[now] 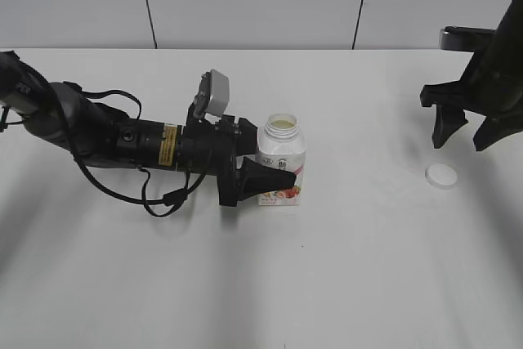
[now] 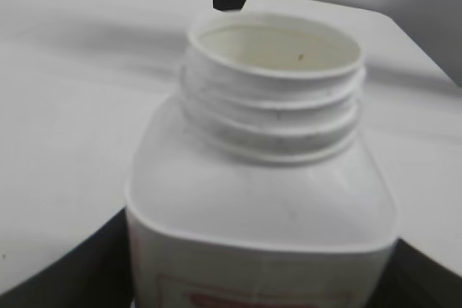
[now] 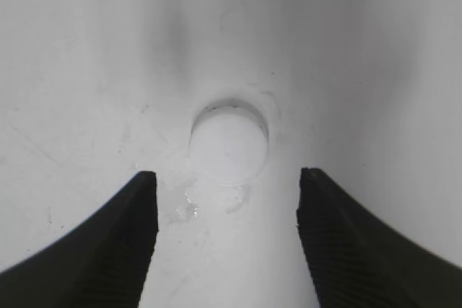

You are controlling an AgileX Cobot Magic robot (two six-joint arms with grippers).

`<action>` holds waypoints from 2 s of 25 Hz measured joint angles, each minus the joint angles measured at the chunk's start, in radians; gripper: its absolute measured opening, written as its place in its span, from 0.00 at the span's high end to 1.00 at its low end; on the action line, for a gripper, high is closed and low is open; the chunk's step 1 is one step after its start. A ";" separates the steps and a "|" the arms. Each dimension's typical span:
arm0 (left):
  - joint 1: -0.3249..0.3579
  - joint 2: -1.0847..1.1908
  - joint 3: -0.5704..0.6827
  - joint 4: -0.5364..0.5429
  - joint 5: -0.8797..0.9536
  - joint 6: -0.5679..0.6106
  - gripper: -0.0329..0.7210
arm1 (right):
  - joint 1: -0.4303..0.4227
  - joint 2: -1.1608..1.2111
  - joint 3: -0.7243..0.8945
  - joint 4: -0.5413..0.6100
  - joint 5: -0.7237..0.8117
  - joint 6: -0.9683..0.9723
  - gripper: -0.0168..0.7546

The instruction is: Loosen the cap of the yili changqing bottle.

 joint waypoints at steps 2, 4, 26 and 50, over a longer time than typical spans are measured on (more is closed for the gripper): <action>0.000 0.000 0.000 -0.001 0.000 -0.001 0.30 | -0.001 0.000 0.000 0.000 0.001 0.000 0.35; 0.000 0.000 0.000 -0.001 0.000 -0.004 0.29 | -0.001 0.000 0.000 0.000 0.001 0.000 0.35; 0.008 -0.188 0.000 0.034 -0.037 -0.129 0.28 | -0.001 -0.052 -0.058 -0.005 0.030 0.000 0.35; 0.036 -0.563 0.010 0.006 1.313 -0.627 0.28 | -0.001 -0.158 -0.178 -0.050 0.135 0.000 0.35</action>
